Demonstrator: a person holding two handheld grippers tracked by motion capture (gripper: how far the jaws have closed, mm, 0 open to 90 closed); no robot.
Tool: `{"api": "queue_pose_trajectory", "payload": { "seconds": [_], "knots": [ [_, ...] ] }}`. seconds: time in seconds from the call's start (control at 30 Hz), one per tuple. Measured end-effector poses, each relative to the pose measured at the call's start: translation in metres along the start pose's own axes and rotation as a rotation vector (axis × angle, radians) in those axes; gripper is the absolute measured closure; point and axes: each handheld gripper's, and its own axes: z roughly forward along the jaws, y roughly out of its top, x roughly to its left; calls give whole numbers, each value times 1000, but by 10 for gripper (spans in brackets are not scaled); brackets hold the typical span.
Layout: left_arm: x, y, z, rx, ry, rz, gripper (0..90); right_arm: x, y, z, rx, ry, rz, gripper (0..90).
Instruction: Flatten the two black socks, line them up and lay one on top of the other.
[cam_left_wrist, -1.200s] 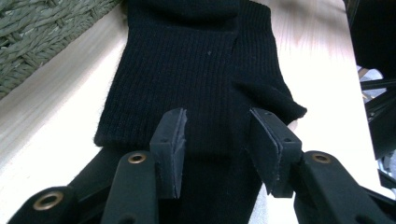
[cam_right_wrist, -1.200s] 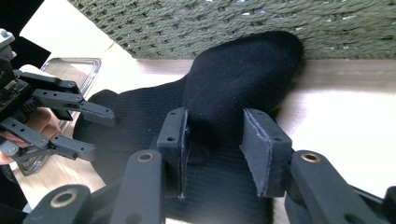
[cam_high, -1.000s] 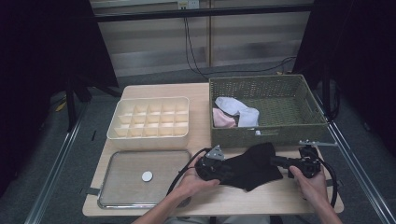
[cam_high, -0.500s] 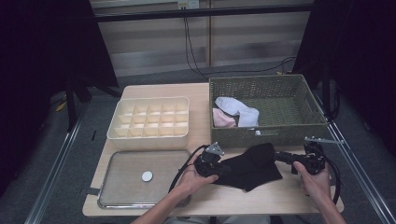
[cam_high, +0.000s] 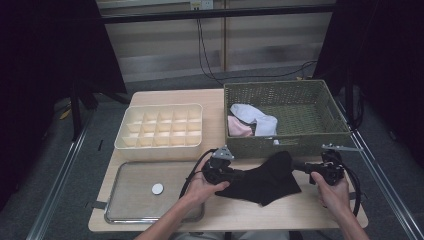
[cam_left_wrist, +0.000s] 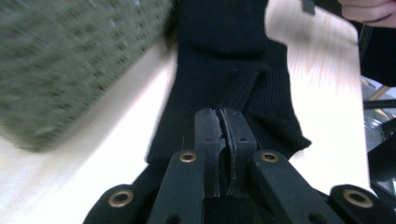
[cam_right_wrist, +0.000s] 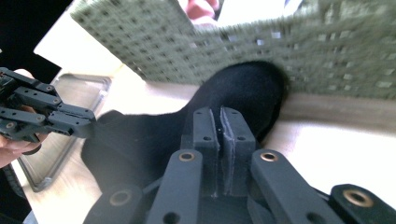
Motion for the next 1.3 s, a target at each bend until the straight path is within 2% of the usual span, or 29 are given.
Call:
{"api": "queue_pose_trajectory", "payload": {
  "seconds": [0.17,0.23,0.4,0.47,0.53,0.63,0.67,0.73,0.8,0.87,1.07,1.17,1.3],
  "knots": [
    [-1,1,-23,-29,20,12,859,8,3,-15,-46,19,-28,864],
    [-2,1,-29,-45,11,13,859,13,3,-20,-59,28,-37,864],
    [-9,-5,-30,-17,12,53,859,23,0,-29,-72,45,-58,864],
    [-9,-8,-29,7,28,64,859,26,-4,-27,-65,52,-63,864],
    [-8,-11,-32,-6,32,62,859,30,-8,-23,-48,55,-74,864],
    [-1,-12,-39,-19,41,40,859,34,-9,-19,-33,63,-84,864],
    [0,-12,-39,-13,58,43,858,35,-9,-18,-33,63,-90,863],
    [2,-14,-37,-6,69,48,858,37,-9,-14,-25,66,-93,862],
    [2,-19,-34,-4,61,43,858,38,-10,-10,-12,63,-97,860],
    [3,-23,-30,25,76,54,855,39,-12,-7,1,58,-104,859],
    [6,-31,-23,52,24,10,820,45,-13,2,29,82,-122,857],
    [5,-32,-22,52,-19,-6,718,51,-10,6,25,98,-132,855],
    [3,-35,-23,51,-43,-17,672,59,-9,15,41,119,-145,853]
  ]
}}
